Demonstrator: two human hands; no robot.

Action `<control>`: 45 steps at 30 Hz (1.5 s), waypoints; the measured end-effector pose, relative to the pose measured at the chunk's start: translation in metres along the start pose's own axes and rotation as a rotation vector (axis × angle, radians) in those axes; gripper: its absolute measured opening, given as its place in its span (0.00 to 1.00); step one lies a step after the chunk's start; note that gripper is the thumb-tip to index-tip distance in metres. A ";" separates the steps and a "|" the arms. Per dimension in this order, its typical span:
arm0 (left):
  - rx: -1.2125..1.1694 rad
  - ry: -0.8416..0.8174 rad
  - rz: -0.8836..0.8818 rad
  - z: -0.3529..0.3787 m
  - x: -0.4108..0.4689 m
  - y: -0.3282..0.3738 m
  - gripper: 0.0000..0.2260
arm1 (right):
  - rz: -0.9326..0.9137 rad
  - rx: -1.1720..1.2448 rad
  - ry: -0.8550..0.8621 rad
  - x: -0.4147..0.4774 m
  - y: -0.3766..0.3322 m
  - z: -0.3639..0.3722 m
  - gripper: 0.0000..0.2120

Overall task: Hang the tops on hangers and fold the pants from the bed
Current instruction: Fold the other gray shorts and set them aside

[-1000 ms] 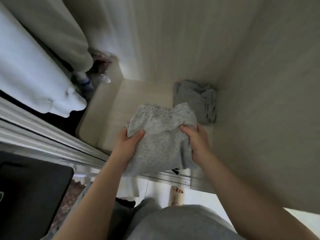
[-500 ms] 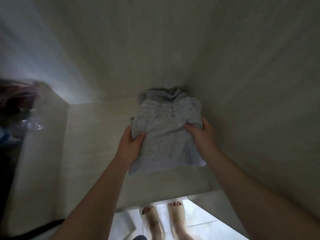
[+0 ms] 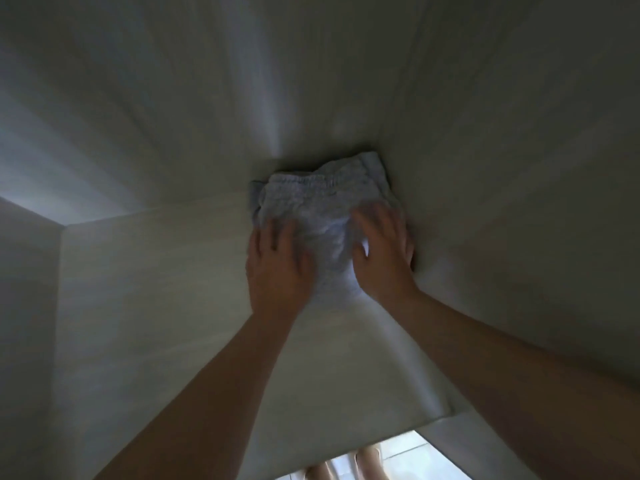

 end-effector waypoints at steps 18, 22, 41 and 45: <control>0.112 -0.316 0.024 0.077 0.071 -0.040 0.28 | -0.040 -0.464 -0.277 0.075 0.040 0.094 0.32; 0.200 -0.358 0.048 0.059 0.043 -0.031 0.32 | -0.075 -0.536 -0.377 0.053 0.032 0.073 0.35; 0.051 -0.267 -0.239 -0.078 -0.231 -0.022 0.31 | -0.248 -0.532 -0.359 -0.186 -0.023 -0.032 0.30; 0.012 -0.236 -0.234 -0.105 -0.259 -0.020 0.32 | -0.273 -0.490 -0.335 -0.220 -0.032 -0.044 0.31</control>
Point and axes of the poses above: each hand's wrist, its own x-axis towards the middle knuckle, its own z-axis out of the palm, y = z × x, the point moved 5 cm from there along x, towards the middle knuckle, and after that the axes turned 5 degrees about z, right-handed, at the moved point
